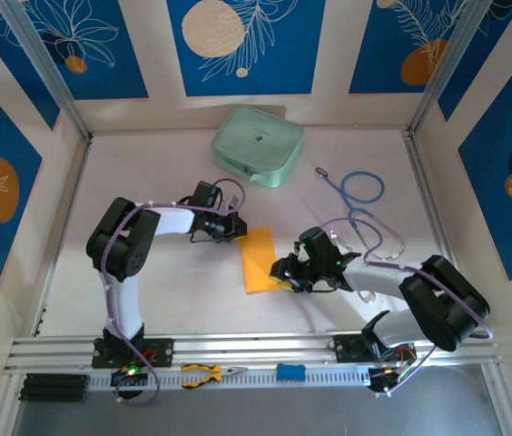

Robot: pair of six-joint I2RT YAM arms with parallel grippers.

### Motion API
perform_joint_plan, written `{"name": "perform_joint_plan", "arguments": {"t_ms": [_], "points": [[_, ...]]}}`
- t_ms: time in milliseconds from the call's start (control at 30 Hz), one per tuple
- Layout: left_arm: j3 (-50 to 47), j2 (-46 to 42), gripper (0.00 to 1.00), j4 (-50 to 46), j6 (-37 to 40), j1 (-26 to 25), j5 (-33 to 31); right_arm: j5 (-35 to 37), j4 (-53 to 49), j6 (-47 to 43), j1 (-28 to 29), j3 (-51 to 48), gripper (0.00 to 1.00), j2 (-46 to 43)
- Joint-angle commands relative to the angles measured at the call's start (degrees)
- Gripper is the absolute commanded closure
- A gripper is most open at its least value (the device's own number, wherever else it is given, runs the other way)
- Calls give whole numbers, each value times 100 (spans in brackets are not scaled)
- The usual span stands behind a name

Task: Fold a paper plane with a square sheet of paper (pick it up from the middle)
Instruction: Fold the triangle a second time at the center of the table.

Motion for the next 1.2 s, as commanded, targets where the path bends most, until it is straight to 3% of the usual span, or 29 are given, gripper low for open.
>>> {"name": "perform_joint_plan", "arguments": {"t_ms": [0,233,667,1167], "points": [[-222,203,88,-480,162,33,-205,-80,-141,-36,-25,75,60,19],[-246,179,88,-503,157,42,-260,485,-1289,-119,34,200,59,-263],[-220,213,88,-488,146,44,-214,64,-593,-110,85,268,61,326],[-191,229,88,-497,138,46,-180,-13,-192,0,112,197,63,227]]}}
